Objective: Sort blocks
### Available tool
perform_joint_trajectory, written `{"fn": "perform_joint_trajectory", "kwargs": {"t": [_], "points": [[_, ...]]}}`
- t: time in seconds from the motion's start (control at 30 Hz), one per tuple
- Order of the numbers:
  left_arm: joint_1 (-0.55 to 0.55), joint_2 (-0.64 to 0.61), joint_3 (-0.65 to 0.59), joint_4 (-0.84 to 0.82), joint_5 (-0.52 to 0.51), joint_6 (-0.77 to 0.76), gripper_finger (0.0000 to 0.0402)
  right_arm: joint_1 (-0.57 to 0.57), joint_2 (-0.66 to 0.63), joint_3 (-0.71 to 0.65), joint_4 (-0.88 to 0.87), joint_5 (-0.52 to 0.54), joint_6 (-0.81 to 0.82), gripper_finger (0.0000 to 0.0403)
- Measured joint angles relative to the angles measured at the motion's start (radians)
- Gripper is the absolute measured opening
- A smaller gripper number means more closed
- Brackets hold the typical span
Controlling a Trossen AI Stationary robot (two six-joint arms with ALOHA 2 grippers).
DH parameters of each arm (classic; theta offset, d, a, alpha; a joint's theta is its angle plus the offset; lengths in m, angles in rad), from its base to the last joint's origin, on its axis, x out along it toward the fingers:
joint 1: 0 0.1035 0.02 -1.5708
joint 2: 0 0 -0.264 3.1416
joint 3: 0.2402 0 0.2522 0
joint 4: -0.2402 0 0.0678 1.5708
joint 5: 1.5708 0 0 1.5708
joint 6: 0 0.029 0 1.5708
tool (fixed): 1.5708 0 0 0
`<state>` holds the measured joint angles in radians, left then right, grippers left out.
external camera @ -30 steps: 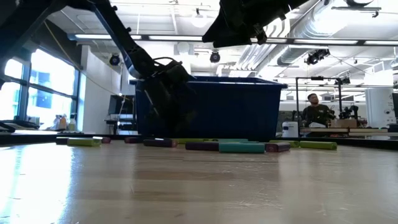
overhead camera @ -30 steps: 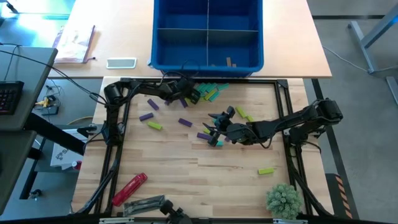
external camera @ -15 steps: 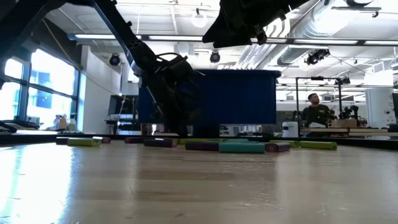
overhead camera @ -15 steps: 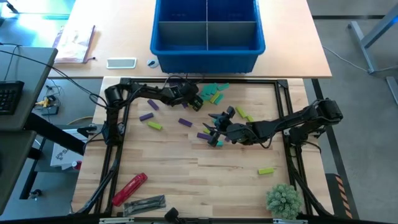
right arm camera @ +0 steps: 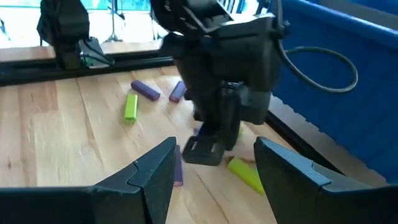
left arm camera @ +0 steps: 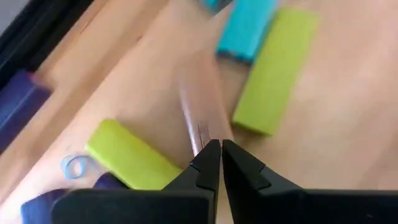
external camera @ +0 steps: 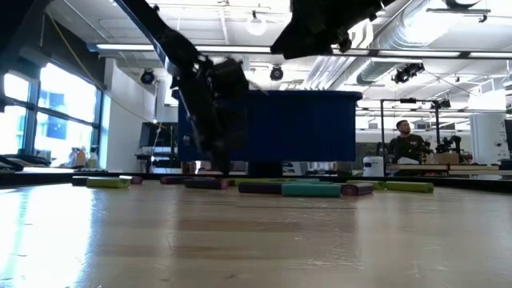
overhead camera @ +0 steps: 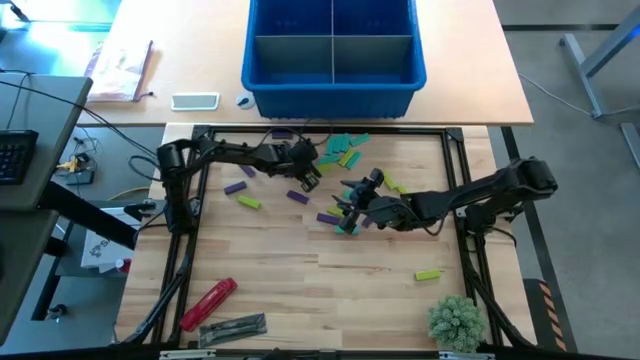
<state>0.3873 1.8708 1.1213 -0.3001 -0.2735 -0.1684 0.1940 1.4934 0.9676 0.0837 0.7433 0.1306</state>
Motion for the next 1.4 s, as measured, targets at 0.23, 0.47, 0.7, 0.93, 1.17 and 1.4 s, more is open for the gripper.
{"fn": "perform_joint_trajectory", "kwargs": {"t": [0.23, 0.47, 0.7, 0.93, 1.17, 1.4], "points": [[-0.016, -0.154, 0.001, -0.074, 0.085, 0.026, 0.0000, -0.005, -0.072, 0.000, -0.071, 0.003, -0.002, 0.0201], [0.003, -0.288, 0.003, 0.022, -0.018, 0.110, 0.0000, -0.096, -0.141, 0.000, -0.068, 0.069, -0.150, 0.0201], [0.099, -0.386, 0.005, 0.198, 0.133, 0.199, 0.0029, -0.297, -0.169, 0.000, -0.098, -0.172, -0.193, 0.0201], [0.253, -0.411, 0.050, 0.268, 0.389, 0.292, 0.0121, -0.388, -0.167, 0.000, -0.125, -0.364, -0.173, 0.0201], [0.400, -0.354, 0.196, 0.276, 0.573, 0.413, 0.0177, -0.383, -0.156, 0.000, -0.134, -0.427, -0.154, 0.0201], [0.512, -0.172, 0.340, 0.259, 0.840, 0.410, 0.0179, -0.369, -0.122, 0.000, -0.152, -0.418, -0.093, 0.0201]]}}
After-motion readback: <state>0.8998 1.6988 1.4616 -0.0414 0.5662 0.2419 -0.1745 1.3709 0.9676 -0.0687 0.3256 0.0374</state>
